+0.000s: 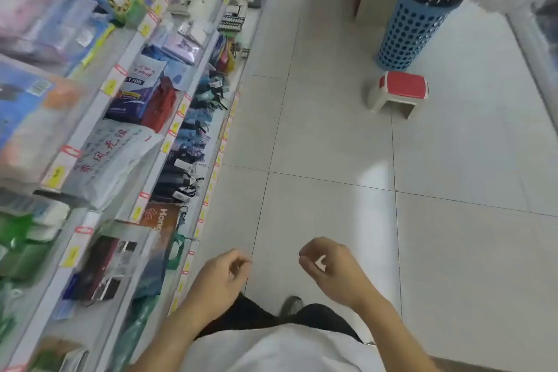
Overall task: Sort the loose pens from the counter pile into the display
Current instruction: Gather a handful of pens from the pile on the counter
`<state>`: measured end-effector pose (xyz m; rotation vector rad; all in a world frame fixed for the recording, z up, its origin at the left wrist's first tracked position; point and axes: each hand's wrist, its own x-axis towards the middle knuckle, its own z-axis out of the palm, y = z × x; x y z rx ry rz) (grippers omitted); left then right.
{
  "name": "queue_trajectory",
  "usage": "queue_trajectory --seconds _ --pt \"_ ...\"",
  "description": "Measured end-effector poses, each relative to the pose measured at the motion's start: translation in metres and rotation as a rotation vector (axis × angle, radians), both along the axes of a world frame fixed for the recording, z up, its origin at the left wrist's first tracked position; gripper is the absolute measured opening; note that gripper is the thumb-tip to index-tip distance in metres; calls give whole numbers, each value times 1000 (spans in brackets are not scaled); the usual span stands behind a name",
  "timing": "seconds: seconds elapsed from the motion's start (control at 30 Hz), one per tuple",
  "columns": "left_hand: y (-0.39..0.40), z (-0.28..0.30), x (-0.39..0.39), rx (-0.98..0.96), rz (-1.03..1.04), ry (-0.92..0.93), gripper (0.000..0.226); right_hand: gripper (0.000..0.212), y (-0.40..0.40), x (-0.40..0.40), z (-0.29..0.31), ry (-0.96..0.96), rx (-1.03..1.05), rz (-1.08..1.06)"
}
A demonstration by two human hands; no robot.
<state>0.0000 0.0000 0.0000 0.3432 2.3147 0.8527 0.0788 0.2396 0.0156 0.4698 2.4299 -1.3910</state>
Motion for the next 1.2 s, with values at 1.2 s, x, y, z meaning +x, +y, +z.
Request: queue_trajectory --seconds 1.2 --pt "475 1 -804 -92 -333 22 6 10 441 -757 -17 -52 8 -172"
